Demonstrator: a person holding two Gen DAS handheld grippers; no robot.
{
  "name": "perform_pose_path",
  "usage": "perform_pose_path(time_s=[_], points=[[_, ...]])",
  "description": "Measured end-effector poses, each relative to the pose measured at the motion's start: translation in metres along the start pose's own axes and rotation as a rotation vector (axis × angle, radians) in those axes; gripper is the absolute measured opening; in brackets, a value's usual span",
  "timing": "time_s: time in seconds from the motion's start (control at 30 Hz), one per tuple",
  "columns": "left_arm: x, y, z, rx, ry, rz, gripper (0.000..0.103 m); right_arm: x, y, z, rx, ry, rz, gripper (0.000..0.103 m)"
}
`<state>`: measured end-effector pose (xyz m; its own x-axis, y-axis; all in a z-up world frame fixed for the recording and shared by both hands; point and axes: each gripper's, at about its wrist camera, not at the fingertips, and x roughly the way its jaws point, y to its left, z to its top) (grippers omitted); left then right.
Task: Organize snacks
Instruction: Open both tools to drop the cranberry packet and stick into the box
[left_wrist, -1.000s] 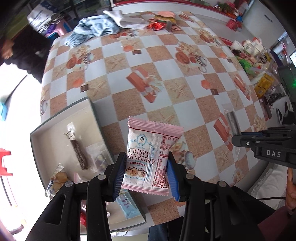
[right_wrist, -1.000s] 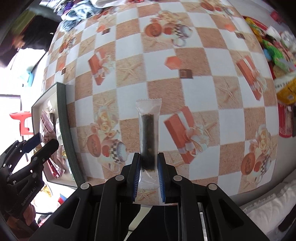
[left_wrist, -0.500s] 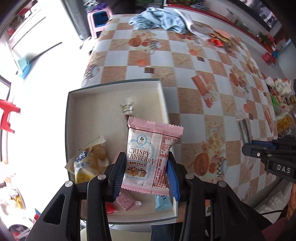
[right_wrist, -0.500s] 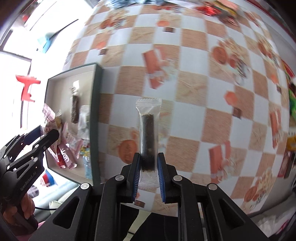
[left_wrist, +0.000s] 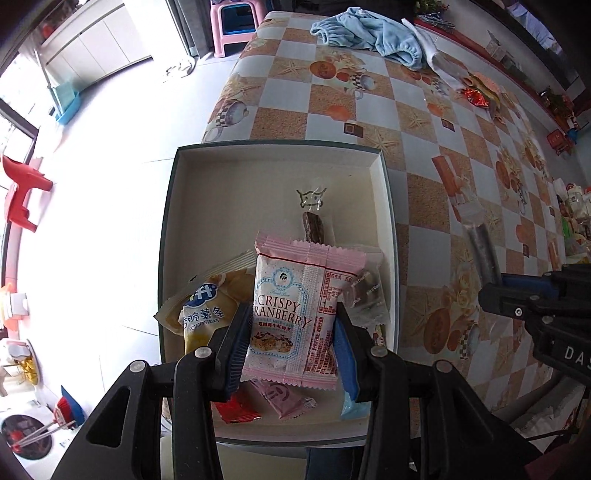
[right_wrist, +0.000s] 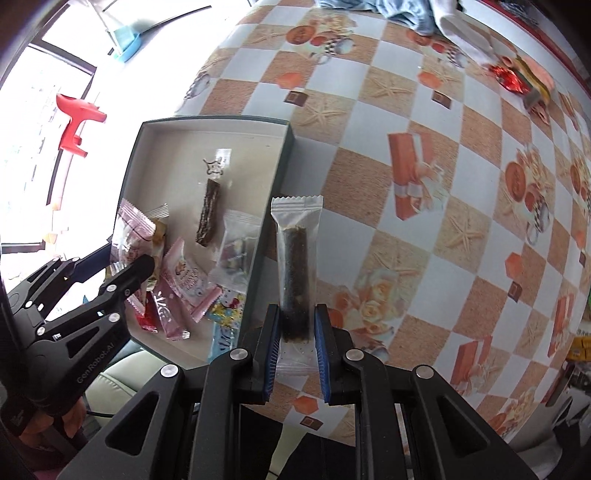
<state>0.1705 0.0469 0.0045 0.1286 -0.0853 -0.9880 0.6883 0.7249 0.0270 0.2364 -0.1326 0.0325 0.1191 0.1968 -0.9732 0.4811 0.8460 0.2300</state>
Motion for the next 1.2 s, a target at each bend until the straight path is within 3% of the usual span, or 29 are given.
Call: perform_pose_path(time_s=[0.6, 0.67, 0.73, 0.77, 0.8, 0.83, 0.87, 1.0, 1.07, 1.1, 1.2], points=[[0.012, 0.015, 0.002, -0.06, 0.027, -0.013, 0.047, 0.005, 0.051, 0.058, -0.09, 0.035, 0.032, 0.019], [0.01, 0.014, 0.001, -0.057, 0.018, -0.023, 0.06, 0.006, 0.055, 0.064, -0.093, 0.033, 0.033, 0.02], [0.005, 0.013, 0.002, -0.054, -0.002, -0.012, 0.083, 0.007, 0.057, 0.068, -0.087, 0.042, 0.041, 0.021], [0.002, 0.012, 0.001, -0.051, -0.019, -0.012, 0.083, 0.008, 0.056, 0.069, -0.081, 0.046, 0.045, 0.025], [0.002, 0.011, 0.002, -0.044, -0.017, -0.025, 0.083, 0.008, 0.055, 0.069, -0.076, 0.046, 0.046, 0.052], [0.002, 0.01, 0.002, -0.041, -0.012, -0.041, 0.084, 0.008, 0.054, 0.068, -0.073, 0.039, 0.044, 0.087], [0.003, 0.01, 0.002, -0.042, -0.006, -0.046, 0.085, 0.006, 0.052, 0.067, -0.069, 0.024, 0.041, 0.095], [0.009, 0.006, 0.004, -0.037, 0.022, -0.012, 0.096, 0.006, 0.039, 0.061, -0.043, 0.037, 0.039, 0.096], [0.011, 0.005, 0.006, -0.04, 0.025, 0.012, 0.096, 0.006, 0.031, 0.056, -0.024, 0.042, 0.035, 0.097], [0.011, 0.004, 0.007, -0.043, 0.022, 0.026, 0.096, 0.006, 0.026, 0.052, -0.013, 0.043, 0.03, 0.103], [0.003, 0.008, 0.012, -0.076, -0.04, 0.054, 0.096, 0.003, 0.013, 0.044, 0.008, 0.039, 0.02, 0.102]])
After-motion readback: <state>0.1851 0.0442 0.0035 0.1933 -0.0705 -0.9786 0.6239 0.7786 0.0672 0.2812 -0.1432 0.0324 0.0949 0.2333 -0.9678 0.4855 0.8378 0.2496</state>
